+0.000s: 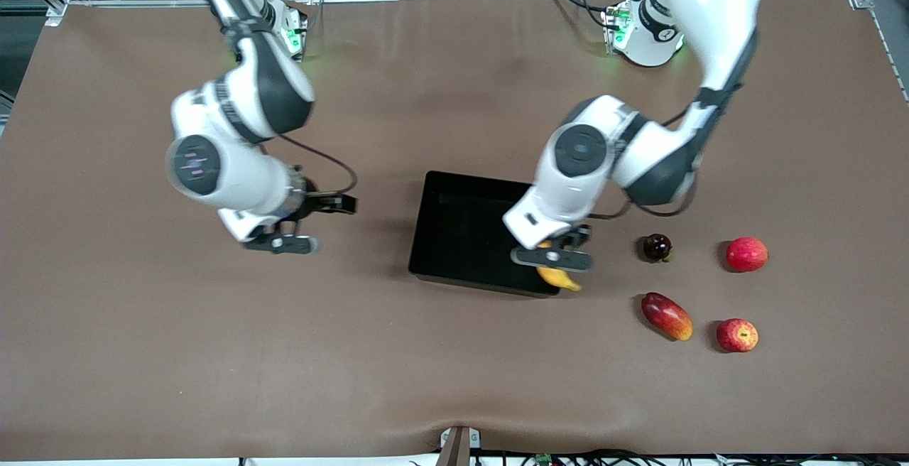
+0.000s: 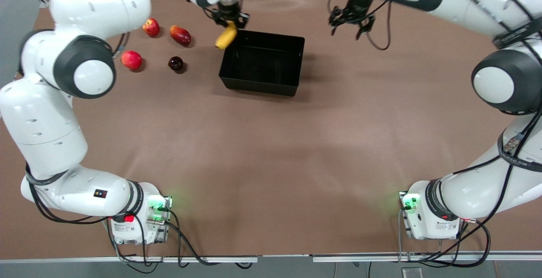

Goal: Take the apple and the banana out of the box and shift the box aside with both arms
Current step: 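Carry the banana out with the left gripper while the right gripper grips the tray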

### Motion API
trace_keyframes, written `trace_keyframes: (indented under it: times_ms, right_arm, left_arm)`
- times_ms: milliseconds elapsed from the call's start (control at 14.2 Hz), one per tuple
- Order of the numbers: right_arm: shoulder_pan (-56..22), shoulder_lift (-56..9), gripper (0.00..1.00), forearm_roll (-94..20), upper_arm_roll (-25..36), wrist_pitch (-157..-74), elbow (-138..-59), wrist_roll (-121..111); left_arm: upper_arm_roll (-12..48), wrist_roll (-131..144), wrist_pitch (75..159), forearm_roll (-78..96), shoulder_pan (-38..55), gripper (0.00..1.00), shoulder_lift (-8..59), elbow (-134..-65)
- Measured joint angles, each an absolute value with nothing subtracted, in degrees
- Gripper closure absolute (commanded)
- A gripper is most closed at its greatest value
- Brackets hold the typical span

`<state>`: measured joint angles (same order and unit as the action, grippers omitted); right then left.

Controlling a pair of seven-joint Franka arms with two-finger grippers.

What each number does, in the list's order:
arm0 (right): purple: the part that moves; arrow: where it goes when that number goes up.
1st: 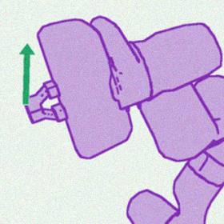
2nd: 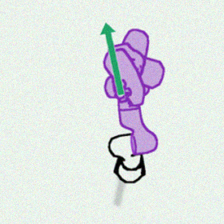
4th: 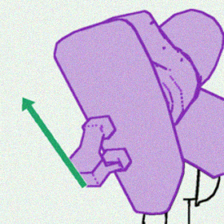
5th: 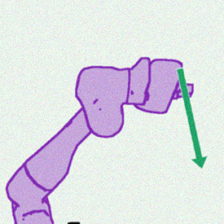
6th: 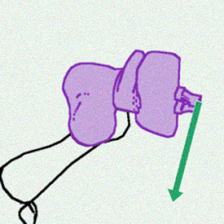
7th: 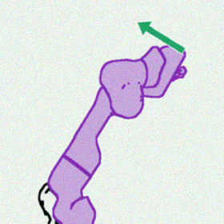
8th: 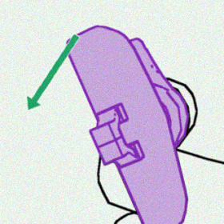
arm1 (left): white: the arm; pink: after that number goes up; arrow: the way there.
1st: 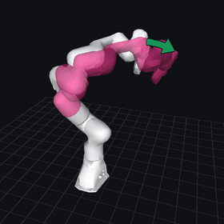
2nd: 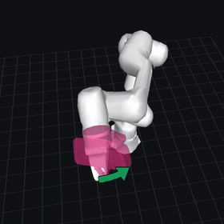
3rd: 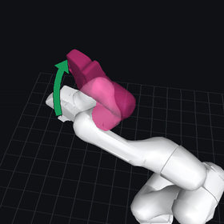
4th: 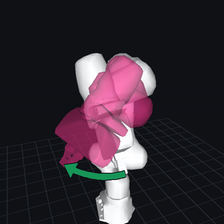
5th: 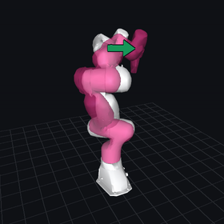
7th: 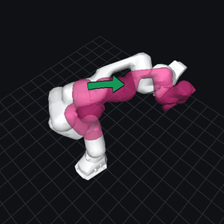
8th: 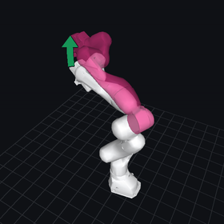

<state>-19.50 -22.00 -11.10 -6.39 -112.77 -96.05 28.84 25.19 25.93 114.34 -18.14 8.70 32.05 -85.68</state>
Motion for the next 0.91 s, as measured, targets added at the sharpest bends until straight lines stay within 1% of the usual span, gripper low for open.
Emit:
trace_keyframes:
  times_ms: [141, 422, 493, 563, 633, 704, 774, 844, 915]
  right_arm:
    - [-23.6, -24.0, 0.00, -11.0, -6.4, -117.1, -97.0, 34.8]
    - [-29.6, -29.2, 0.00, -11.0, -6.2, -126.5, -97.3, 41.4]
    - [-30.4, -30.4, 0.11, -11.0, -6.2, -128.2, -97.3, 42.5]
    - [-31.0, -31.3, 0.30, -10.9, -6.2, -129.4, -97.3, 43.2]
    - [-31.5, -32.1, 0.46, -10.8, -6.1, -130.4, -97.3, 43.4]
    - [-31.9, -32.9, 0.56, -10.6, -6.1, -131.2, -97.3, 43.5]
    - [-32.3, -33.6, 0.80, -9.7, -6.0, -131.9, -97.3, 43.6]
    - [-32.7, -34.2, 0.98, -8.3, -6.0, -132.8, -97.3, 43.7]
    - [-33.0, -34.6, 1.00, -7.0, -5.9, -133.6, -97.3, 44.2]
  left_arm:
    - [25.2, 19.6, 112.0, -18.0, 5.0, 1.00, 30.6, -87.3]
    - [25.2, 9.1, 111.8, -18.0, -3.0, 1.00, 27.9, -92.8]
    - [25.2, 7.9, 112.1, -18.0, -4.8, 1.00, 27.4, -94.1]
    - [25.2, 6.6, 113.0, -18.1, -6.4, 1.00, 26.8, -95.5]
    - [25.2, 4.9, 114.7, -18.3, -7.9, 1.00, 26.4, -97.1]
    - [25.2, 3.4, 116.9, -18.8, -9.3, 1.00, 26.1, -98.8]
    - [25.2, 1.8, 119.6, -19.2, -10.9, 1.00, 25.8, -100.6]
    - [25.1, -0.5, 122.2, -19.3, -12.5, 1.00, 25.7, -102.2]
    - [25.1, -3.1, 124.3, -19.3, -14.2, 1.00, 25.7, -103.5]
